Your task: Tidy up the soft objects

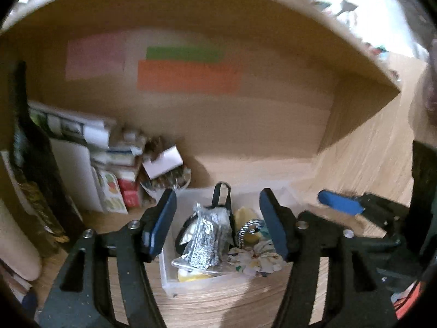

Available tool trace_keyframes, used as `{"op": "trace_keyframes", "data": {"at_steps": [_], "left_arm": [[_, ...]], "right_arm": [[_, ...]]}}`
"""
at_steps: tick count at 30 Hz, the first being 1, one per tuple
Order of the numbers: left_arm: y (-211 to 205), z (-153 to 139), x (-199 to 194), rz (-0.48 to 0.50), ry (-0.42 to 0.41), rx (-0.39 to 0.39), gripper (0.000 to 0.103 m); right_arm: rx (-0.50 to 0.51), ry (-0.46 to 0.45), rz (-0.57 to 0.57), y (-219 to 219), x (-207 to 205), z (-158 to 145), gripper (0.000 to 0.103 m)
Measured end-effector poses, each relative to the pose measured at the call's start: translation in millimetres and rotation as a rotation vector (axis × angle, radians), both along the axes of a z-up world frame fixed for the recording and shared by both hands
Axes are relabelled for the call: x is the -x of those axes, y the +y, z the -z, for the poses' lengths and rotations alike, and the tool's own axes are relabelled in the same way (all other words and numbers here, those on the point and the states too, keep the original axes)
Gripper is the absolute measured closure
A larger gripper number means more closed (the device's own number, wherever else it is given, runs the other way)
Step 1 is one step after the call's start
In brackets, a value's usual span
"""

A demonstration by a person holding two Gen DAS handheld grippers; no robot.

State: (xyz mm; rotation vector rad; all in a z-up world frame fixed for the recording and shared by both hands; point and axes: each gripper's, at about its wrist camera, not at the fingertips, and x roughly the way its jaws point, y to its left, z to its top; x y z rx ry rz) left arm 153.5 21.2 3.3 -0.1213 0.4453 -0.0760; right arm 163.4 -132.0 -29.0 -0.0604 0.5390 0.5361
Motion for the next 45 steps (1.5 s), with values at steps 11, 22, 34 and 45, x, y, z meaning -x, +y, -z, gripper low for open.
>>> {"op": "trace_keyframes", "data": {"at_steps": [11, 22, 34, 45], "left_arm": [[-9, -27, 68, -0.009, -0.159, -0.008, 0.011], [-16, -29, 99, -0.053, -0.203, -0.028, 0.000], [-23, -21, 108, -0.051, -0.228, -0.090, 0.000], [-32, -17, 112, -0.026, -0.236, -0.114, 0.000]], "right_arm": [[-0.075, -0.238, 0.060, -47, 67, -55, 0.019], [-0.091, -0.295, 0.087, -54, 102, -53, 0.000], [-0.133, -0.268, 0.107, -62, 103, -47, 0.000], [-0.134, -0.263, 0.115, -64, 104, -45, 0.000]]}}
